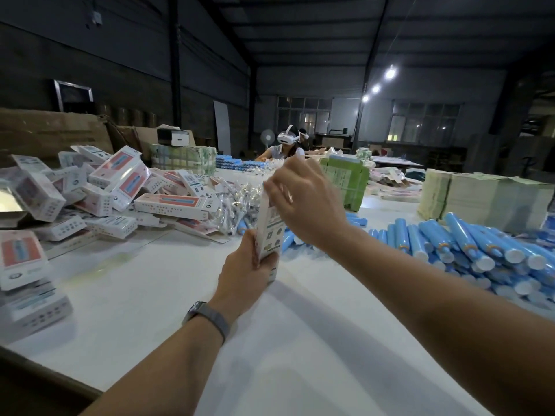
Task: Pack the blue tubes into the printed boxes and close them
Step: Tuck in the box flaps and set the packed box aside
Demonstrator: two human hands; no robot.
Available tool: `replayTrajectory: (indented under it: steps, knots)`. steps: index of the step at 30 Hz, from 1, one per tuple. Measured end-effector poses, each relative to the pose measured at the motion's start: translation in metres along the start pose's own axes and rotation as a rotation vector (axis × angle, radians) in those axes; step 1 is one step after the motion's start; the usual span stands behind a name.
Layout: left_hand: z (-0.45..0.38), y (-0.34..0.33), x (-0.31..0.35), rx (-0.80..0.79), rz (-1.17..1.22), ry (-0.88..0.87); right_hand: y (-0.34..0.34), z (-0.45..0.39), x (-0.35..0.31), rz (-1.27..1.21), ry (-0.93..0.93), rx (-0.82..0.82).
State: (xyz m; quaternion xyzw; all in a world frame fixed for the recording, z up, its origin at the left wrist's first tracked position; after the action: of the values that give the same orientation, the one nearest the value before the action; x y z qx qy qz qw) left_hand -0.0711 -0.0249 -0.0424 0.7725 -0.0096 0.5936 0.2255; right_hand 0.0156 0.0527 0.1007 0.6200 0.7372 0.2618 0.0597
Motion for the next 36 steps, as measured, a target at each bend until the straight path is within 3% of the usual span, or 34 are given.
replayTrajectory:
  steps: [3,8,9,11,14,18,21,24,27,31,36]
  knots:
    - [-0.004,0.004,-0.001,0.091,-0.011,-0.017,-0.016,0.009,0.001,-0.141,-0.042,-0.023]
    - [-0.010,0.033,-0.009,0.358,0.161,0.028,-0.048,0.009,0.035,-0.407,-0.315,0.176]
    - [-0.011,0.039,-0.012,0.405,0.206,0.052,-0.066,0.011,0.042,-0.419,-0.381,0.109]
    - [-0.014,0.047,-0.018,0.481,0.255,0.093,-0.116,0.020,0.049,-0.379,-0.445,-0.216]
    - [-0.018,0.049,-0.024,0.511,0.279,0.122,-0.185,0.032,0.044,-0.204,-0.340,-0.693]
    - [-0.025,0.047,-0.028,0.503,0.293,0.121,-0.250,0.020,0.031,-0.068,-0.191,-0.951]
    - [-0.030,0.049,-0.031,0.518,0.272,0.113,-0.280,0.012,0.025,-0.075,-0.203,-1.016]
    - [-0.034,0.048,-0.032,0.487,0.266,0.110,-0.282,0.005,0.029,-0.091,-0.244,-0.908]
    - [-0.035,0.046,-0.029,0.473,0.238,0.085,-0.259,-0.002,0.037,-0.190,-0.294,-0.678]
    - [-0.033,0.041,-0.026,0.434,0.231,0.013,-0.187,-0.016,0.051,-0.436,-0.475,-0.238]
    - [-0.031,0.039,-0.022,0.422,0.217,-0.057,-0.072,-0.027,0.055,-0.755,-0.582,0.196]
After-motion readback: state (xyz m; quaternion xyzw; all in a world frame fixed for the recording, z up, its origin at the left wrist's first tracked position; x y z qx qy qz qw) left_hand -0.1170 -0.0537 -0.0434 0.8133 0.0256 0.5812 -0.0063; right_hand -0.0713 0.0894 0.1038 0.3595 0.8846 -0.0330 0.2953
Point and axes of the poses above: each hand's wrist, its own z-axis away from the middle knuckle, its own y-axis out of the back of the hand, x = y × z, the point moved 6 cm from there along -z, towards the middle knuckle, and after that the axes turned 11 degrees about y, right-handed, at the moved point
